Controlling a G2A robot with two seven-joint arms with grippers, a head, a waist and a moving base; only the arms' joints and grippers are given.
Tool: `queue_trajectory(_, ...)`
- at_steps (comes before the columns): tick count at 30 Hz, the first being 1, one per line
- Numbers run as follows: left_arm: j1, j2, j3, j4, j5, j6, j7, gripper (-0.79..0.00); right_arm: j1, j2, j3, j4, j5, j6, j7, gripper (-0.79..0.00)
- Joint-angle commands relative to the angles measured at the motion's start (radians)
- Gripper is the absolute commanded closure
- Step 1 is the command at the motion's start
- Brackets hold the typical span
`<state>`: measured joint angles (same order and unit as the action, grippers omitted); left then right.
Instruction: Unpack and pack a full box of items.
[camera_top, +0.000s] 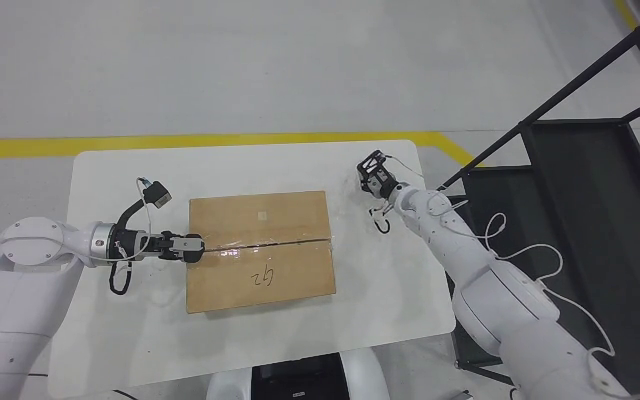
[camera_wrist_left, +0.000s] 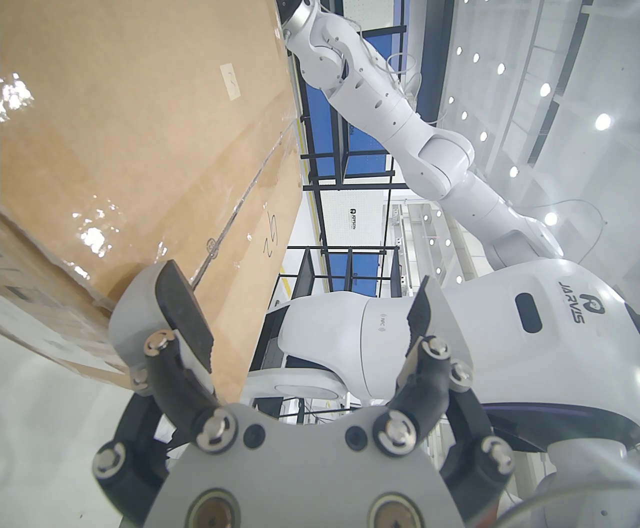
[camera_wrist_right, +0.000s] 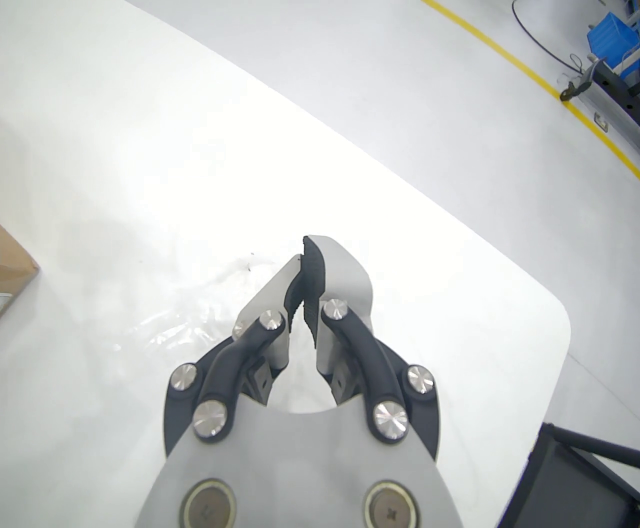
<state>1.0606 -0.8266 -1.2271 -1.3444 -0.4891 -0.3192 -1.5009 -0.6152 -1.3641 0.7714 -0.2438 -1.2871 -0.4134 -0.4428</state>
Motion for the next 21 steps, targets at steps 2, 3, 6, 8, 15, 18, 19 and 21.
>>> queue_trajectory(2, 0.000, 0.000, 0.000, 0.000, 0.000, 0.000, 0.000, -0.785, -0.008, 0.000, 0.000, -0.021, -0.004, 0.009, 0.003, 0.000)
queue_trajectory(3, 0.000, 0.000, 0.000, 0.000, 0.000, 0.000, 0.000, -0.785, -0.011, -0.002, 0.001, -0.030, -0.001, 0.016, 0.014, 0.000)
queue_trajectory(6, 0.000, 0.000, 0.000, 0.000, 0.000, 0.000, 0.000, -0.785, -0.013, -0.011, 0.000, -0.049, 0.008, 0.030, 0.059, 0.000)
queue_trajectory(8, 0.000, 0.000, 0.000, 0.000, 0.000, 0.000, 0.000, -0.785, -0.013, -0.017, -0.003, -0.054, 0.010, 0.025, 0.084, 0.000)
queue_trajectory(15, 0.000, 0.000, 0.000, 0.000, 0.000, 0.000, 0.000, -0.785, -0.013, -0.027, -0.010, -0.028, 0.002, 0.004, 0.121, 0.000)
queue_trajectory(18, 0.000, 0.000, 0.000, 0.000, 0.000, 0.000, 0.000, -0.785, -0.013, -0.027, -0.009, -0.013, -0.001, -0.007, 0.127, 0.000)
queue_trajectory(19, 0.000, 0.000, 0.000, 0.000, 0.000, 0.000, 0.000, -0.785, -0.014, -0.026, -0.009, -0.008, -0.002, -0.009, 0.127, 0.000)
queue_trajectory(21, 0.000, 0.000, 0.000, 0.000, 0.000, 0.000, 0.000, -0.785, -0.016, -0.024, -0.007, 0.000, -0.004, -0.014, 0.125, 0.000)
